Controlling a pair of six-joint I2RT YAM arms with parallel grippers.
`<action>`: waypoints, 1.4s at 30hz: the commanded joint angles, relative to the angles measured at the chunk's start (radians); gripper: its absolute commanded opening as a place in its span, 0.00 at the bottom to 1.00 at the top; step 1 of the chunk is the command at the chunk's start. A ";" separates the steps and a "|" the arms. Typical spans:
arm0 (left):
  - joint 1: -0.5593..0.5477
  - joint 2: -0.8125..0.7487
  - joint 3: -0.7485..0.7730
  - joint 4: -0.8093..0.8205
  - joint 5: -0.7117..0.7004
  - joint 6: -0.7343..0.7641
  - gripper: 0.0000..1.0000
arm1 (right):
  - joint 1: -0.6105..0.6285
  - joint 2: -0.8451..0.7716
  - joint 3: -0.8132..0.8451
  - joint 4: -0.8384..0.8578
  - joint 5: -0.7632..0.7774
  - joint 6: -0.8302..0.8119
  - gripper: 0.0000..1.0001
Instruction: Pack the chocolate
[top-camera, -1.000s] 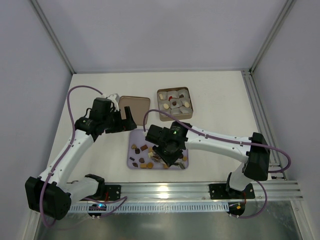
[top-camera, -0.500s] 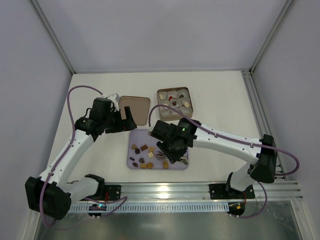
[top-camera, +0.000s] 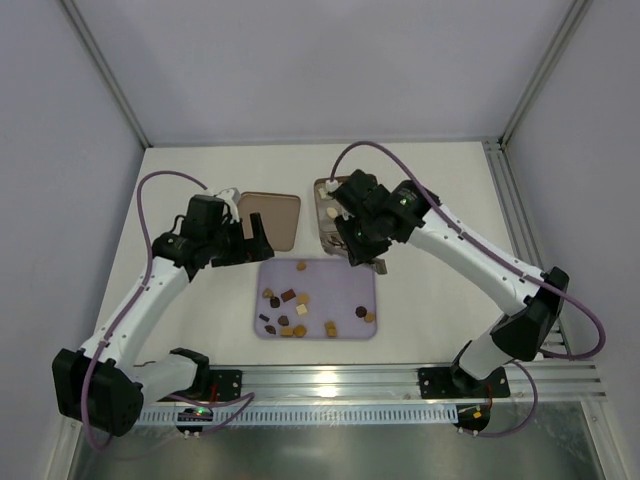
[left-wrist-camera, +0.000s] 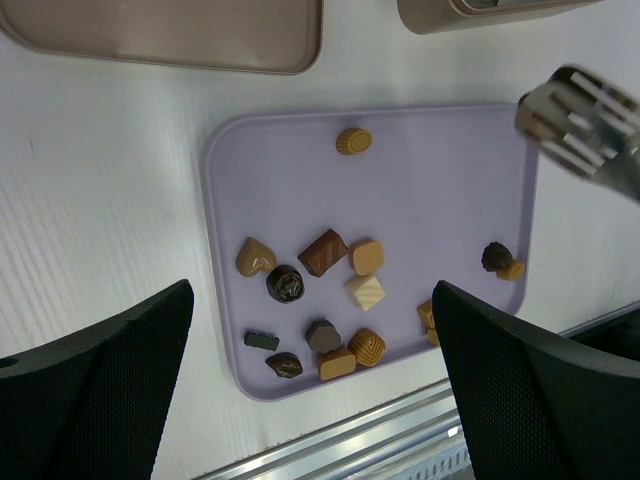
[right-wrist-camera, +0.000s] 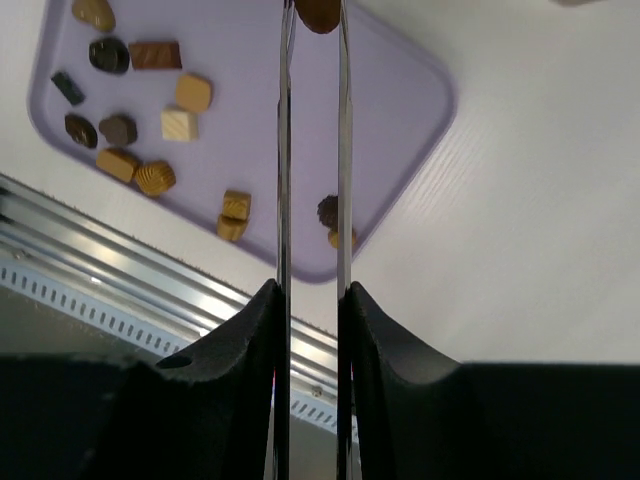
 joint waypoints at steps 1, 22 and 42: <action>-0.002 0.011 0.008 0.038 0.009 0.006 1.00 | -0.088 0.046 0.144 -0.002 0.031 -0.076 0.31; -0.003 0.060 0.022 0.059 -0.017 0.009 1.00 | -0.245 0.360 0.418 -0.041 -0.043 -0.185 0.31; -0.002 0.063 0.022 0.052 -0.020 0.010 1.00 | -0.245 0.374 0.373 -0.027 -0.058 -0.196 0.35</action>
